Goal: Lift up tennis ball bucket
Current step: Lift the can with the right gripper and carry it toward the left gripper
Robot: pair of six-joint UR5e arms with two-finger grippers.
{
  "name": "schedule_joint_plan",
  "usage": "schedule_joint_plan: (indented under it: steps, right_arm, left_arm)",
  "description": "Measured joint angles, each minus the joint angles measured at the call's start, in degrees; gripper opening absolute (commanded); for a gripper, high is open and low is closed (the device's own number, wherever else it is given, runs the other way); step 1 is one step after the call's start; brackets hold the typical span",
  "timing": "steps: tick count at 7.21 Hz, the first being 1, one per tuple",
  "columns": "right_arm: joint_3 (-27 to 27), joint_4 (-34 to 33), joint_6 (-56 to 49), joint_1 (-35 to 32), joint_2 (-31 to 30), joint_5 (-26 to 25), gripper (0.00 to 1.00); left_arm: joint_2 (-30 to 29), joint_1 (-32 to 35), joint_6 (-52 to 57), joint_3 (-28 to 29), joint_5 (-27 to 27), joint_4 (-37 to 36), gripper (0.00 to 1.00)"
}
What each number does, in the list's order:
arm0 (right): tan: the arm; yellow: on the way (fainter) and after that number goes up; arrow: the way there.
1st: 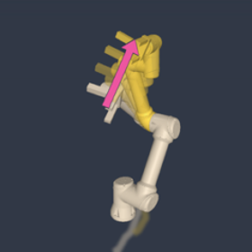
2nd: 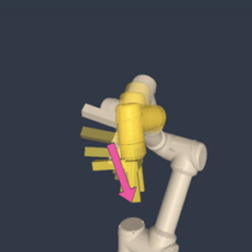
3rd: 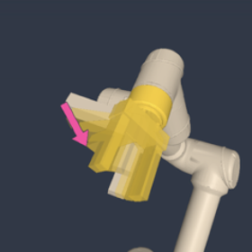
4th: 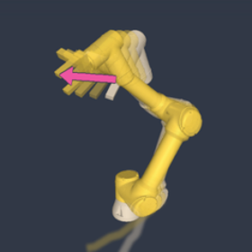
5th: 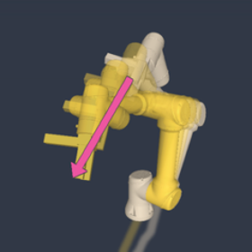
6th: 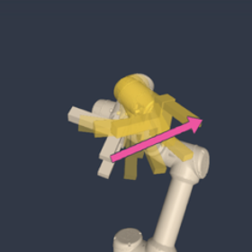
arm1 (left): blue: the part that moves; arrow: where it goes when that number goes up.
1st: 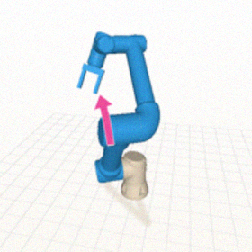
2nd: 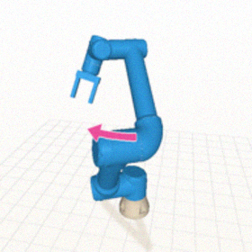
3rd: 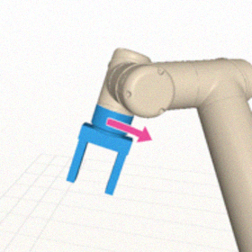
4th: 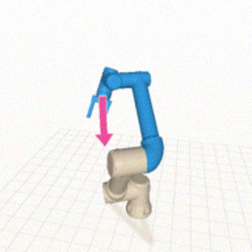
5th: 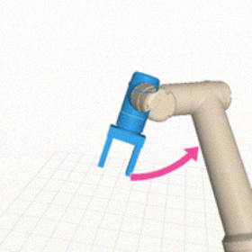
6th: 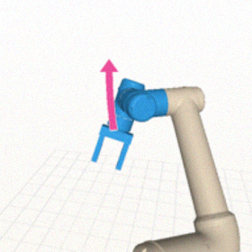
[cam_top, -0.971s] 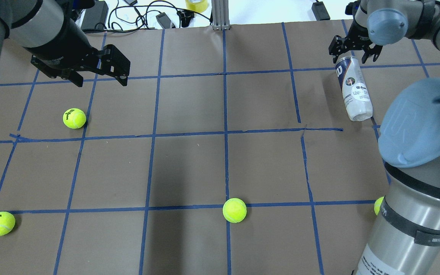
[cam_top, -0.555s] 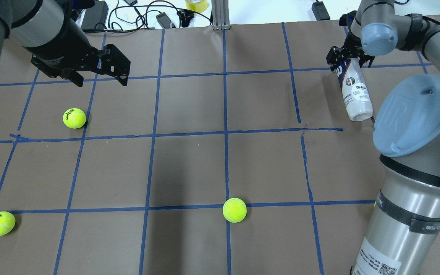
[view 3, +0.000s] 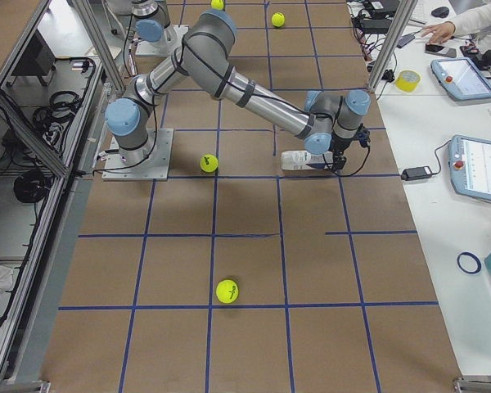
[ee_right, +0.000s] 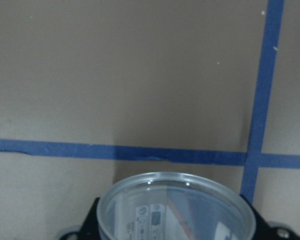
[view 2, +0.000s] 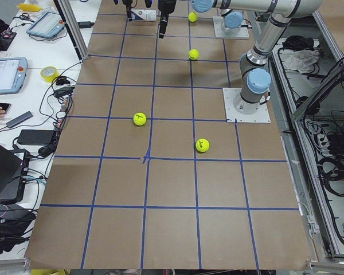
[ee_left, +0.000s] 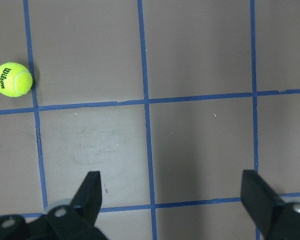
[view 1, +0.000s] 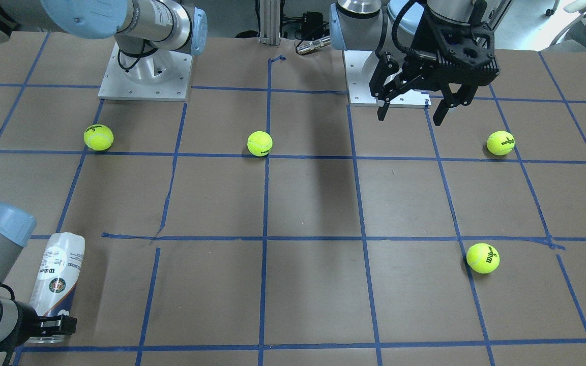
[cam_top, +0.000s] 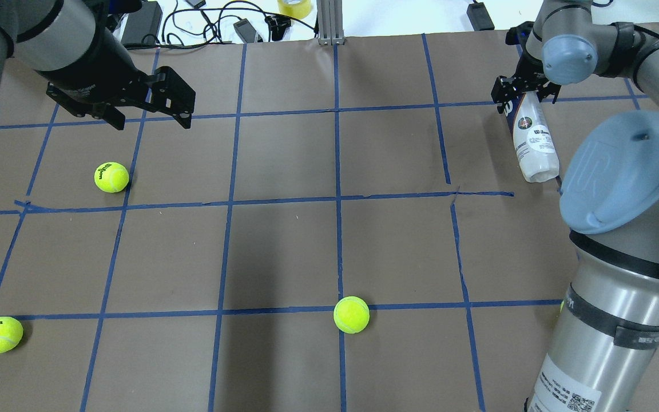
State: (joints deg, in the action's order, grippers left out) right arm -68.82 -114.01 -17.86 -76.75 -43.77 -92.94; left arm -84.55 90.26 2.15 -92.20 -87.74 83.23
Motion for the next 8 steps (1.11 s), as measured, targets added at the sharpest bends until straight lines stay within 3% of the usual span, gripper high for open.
schedule_joint_plan:
  steps: [5,7,8]
  right_arm:
    - [-0.1,2.6,2.3,-2.1,-3.7,0.1,0.63]
    - [-0.1,2.9,-3.5,-7.6,-5.6,0.7,0.59]
    - [-0.3,3.2,-7.8,-10.9,-7.1,3.5,0.54]
  left_arm:
    - [0.0,0.0,0.0,0.0,-0.1,0.0,1.0]
    - [0.0,0.0,0.0,0.0,-0.1,0.0,1.0]
    - [0.0,0.0,0.0,0.0,0.0,0.0,1.0]
